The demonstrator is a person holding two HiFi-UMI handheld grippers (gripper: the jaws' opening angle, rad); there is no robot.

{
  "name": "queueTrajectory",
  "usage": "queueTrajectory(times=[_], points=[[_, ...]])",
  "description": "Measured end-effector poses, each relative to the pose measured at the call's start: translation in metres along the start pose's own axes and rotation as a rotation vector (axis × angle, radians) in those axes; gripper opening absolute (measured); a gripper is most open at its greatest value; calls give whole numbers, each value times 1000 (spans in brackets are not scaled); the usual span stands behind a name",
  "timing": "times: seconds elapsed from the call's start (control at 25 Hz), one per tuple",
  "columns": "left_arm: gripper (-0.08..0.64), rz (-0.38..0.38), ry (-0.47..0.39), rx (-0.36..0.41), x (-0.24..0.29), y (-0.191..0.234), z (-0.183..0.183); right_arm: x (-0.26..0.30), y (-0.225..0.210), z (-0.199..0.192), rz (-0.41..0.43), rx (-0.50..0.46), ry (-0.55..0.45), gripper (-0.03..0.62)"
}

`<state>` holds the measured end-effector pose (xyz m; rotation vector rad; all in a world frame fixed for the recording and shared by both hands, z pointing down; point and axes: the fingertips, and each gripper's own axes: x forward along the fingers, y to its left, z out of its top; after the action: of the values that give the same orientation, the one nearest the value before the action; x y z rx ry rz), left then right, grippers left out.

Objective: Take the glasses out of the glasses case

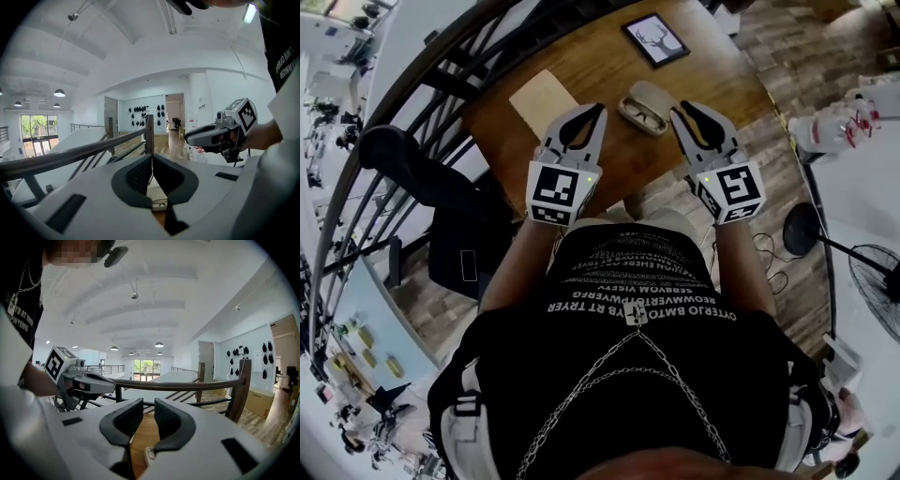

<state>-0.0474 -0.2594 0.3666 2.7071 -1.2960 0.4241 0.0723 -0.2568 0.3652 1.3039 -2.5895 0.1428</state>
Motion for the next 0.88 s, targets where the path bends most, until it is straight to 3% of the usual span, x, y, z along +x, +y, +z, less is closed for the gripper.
queueTrajectory(times=[0.52, 0.88], points=[[29, -37, 3, -34, 30, 19, -4, 30, -17, -19, -16, 3, 66, 78], [29, -25, 45, -27, 54, 27, -19, 56, -25, -56, 34, 45, 123, 78]])
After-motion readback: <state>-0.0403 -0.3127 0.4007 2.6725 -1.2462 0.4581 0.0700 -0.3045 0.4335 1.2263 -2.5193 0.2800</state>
